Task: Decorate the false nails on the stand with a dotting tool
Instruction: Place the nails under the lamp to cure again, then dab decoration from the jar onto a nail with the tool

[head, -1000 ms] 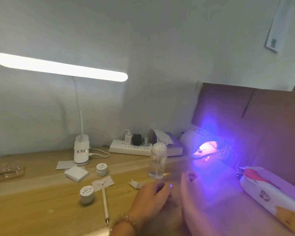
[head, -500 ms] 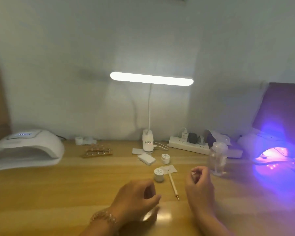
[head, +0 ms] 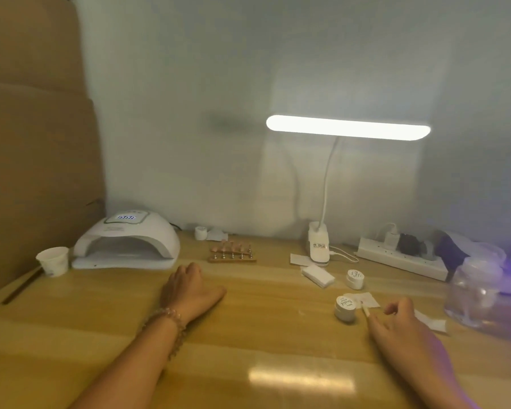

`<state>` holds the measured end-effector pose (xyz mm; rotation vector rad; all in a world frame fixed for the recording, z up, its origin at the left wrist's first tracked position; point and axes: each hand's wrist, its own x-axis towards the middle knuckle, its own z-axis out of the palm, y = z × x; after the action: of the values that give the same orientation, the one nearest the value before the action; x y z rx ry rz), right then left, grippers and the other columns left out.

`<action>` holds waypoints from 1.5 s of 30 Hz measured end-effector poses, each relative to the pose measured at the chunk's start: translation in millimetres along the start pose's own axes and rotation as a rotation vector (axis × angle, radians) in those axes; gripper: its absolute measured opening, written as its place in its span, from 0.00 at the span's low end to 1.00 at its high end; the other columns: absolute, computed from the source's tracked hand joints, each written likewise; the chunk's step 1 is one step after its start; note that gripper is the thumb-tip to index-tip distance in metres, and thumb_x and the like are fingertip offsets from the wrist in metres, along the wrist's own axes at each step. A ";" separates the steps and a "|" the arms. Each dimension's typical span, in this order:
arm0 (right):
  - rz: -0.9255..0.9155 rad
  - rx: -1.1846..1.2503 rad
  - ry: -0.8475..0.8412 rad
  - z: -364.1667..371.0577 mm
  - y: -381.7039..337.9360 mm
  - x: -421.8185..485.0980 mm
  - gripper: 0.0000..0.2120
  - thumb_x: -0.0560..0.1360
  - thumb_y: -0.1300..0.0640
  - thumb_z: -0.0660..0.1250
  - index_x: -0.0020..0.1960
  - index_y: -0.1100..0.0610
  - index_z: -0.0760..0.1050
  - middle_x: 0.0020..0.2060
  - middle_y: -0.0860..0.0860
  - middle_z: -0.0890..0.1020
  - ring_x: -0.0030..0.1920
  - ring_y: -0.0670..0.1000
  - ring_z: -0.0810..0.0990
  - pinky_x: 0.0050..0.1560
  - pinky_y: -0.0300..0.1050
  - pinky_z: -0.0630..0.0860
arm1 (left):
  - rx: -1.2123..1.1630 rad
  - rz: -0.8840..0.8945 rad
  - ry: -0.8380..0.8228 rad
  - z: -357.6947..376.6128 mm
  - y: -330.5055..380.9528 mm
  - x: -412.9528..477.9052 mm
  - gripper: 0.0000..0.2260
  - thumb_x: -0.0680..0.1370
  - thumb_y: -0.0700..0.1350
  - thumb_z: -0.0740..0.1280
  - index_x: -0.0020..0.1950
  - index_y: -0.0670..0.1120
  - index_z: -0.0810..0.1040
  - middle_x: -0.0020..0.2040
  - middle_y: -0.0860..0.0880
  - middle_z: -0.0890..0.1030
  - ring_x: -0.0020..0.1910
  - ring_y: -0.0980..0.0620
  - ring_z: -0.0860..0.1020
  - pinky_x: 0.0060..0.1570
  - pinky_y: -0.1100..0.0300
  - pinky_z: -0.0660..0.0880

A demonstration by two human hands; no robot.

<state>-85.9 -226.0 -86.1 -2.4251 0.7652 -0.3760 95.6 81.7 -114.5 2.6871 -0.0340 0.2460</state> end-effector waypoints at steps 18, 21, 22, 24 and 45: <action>-0.089 0.232 0.005 9.3 3.2 18.2 0.07 0.73 0.60 0.72 0.38 0.51 0.79 0.28 0.52 0.80 0.37 0.53 0.78 0.38 0.46 0.70 | -0.181 0.026 -0.011 7.3 11.1 38.5 0.12 0.70 0.63 0.71 0.43 0.58 0.73 0.55 0.60 0.74 0.51 0.58 0.76 0.47 0.60 0.70; -0.080 0.265 0.012 9.4 4.2 18.3 0.08 0.75 0.57 0.69 0.37 0.52 0.80 0.31 0.51 0.80 0.38 0.53 0.77 0.38 0.47 0.69 | -0.193 0.074 -0.027 7.7 11.8 24.0 0.14 0.68 0.62 0.71 0.40 0.55 0.73 0.50 0.60 0.73 0.48 0.58 0.77 0.45 0.60 0.70; -0.075 0.292 0.032 9.5 4.8 18.1 0.09 0.76 0.57 0.68 0.37 0.51 0.80 0.31 0.51 0.80 0.38 0.53 0.77 0.38 0.47 0.69 | -0.187 0.088 -0.032 7.2 12.5 17.9 0.14 0.68 0.62 0.71 0.40 0.54 0.72 0.48 0.60 0.73 0.47 0.59 0.76 0.44 0.60 0.70; -0.069 0.367 0.079 8.3 7.1 17.7 0.11 0.77 0.59 0.64 0.39 0.49 0.80 0.29 0.48 0.81 0.37 0.53 0.79 0.39 0.48 0.71 | -0.136 0.134 -0.048 4.8 16.4 2.0 0.14 0.68 0.62 0.70 0.38 0.53 0.71 0.47 0.60 0.71 0.47 0.58 0.75 0.43 0.59 0.69; -0.347 0.532 0.277 15.2 -0.6 10.5 0.07 0.82 0.42 0.57 0.53 0.43 0.70 0.36 0.43 0.84 0.36 0.43 0.80 0.40 0.45 0.74 | -0.247 0.371 -0.193 6.5 55.9 -50.2 0.26 0.72 0.58 0.73 0.65 0.62 0.64 0.62 0.65 0.75 0.65 0.61 0.71 0.67 0.55 0.62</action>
<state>-71.0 -225.4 -96.9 -2.0070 0.2894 -0.9374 43.7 27.7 -105.5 2.4306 -0.5853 0.0852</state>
